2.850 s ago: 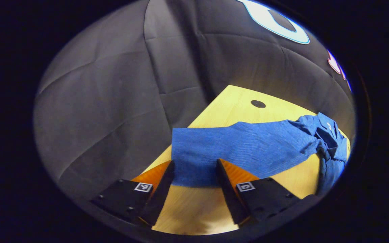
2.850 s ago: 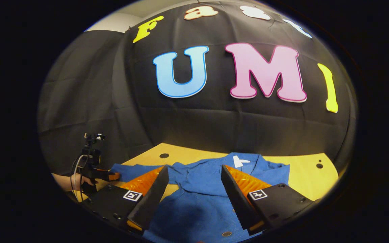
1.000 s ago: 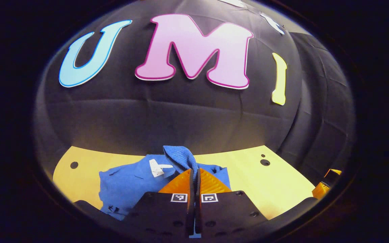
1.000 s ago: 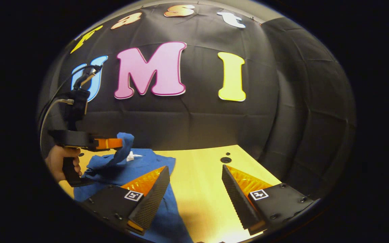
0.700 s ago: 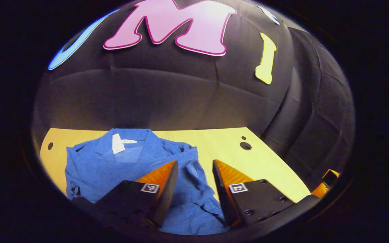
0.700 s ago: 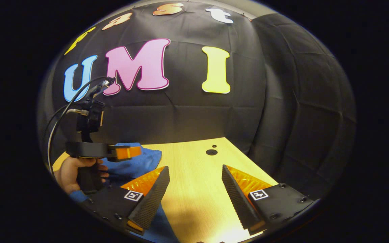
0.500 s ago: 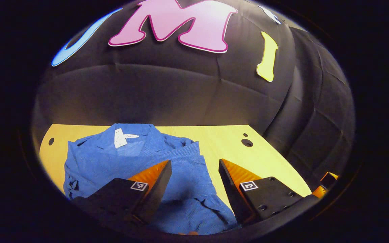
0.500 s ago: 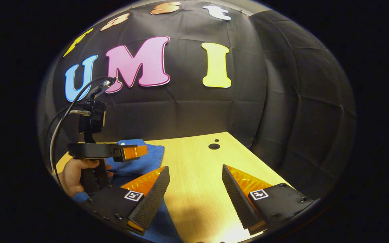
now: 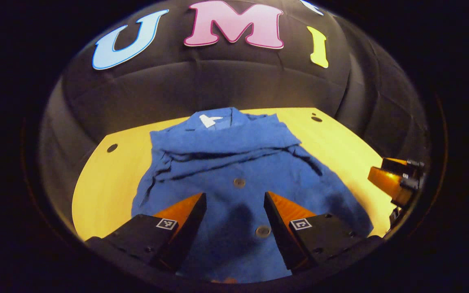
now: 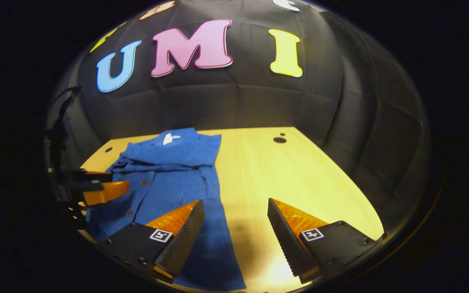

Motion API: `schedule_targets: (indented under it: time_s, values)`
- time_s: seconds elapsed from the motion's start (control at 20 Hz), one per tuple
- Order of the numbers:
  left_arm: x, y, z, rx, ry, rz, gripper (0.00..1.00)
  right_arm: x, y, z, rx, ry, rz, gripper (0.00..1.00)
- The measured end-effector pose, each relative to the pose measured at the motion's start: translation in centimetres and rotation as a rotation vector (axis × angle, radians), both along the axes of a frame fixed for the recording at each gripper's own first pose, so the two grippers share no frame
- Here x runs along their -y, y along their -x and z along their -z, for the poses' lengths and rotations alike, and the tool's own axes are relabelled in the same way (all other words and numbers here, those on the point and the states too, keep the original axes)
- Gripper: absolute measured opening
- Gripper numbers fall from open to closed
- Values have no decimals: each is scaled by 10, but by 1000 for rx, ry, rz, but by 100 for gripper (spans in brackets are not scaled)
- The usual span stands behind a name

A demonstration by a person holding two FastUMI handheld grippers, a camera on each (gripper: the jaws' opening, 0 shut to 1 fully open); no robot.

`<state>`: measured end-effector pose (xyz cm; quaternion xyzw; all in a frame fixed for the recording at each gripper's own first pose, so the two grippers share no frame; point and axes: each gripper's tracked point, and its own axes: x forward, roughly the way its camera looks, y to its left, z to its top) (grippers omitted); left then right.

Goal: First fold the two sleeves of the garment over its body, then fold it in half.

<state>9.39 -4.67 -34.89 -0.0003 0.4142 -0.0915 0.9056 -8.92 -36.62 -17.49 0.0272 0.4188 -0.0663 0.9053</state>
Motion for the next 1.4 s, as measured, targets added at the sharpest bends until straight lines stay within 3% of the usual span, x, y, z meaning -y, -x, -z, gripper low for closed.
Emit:
schedule_targets:
  time_s: [0.25,0.35,0.5,0.65,0.8,0.85,1.0,1.05,1.15,1.2,1.3,1.35,1.4]
  values:
    - [-69,117,23,-134,-112,-65,84,-18,63,26,-192,49,-107,99]
    - [-82,142,34,-194,-107,-93,84,-14,71,33,-232,40,-75,100]
    - [-75,147,40,-218,-53,-156,84,-8,97,40,-297,35,-27,96]
    - [-72,149,39,-228,-6,-201,83,-9,102,44,-324,31,-23,100]
    - [-72,149,39,-228,-7,-209,83,-14,112,49,-358,-10,2,98]
    - [-71,150,38,-230,-4,-216,83,-14,111,48,-351,-14,10,91]
    - [-68,153,37,-242,5,-243,81,-23,111,51,-359,-65,21,96]
    - [-66,152,35,-241,4,-247,81,-24,110,52,-354,-65,26,80]
    - [-65,144,39,-235,23,-266,53,-37,109,52,-370,-78,-16,50]
    - [-64,143,37,-233,35,-284,40,-43,107,53,-368,-73,-32,24]
    - [-52,135,34,-227,109,-291,12,-43,103,53,-363,-47,-50,7]
    - [-48,133,32,-232,137,-285,10,-47,97,53,-357,-73,-64,7]
    - [-45,131,32,-234,167,-305,6,-51,98,57,-357,-105,-66,0]
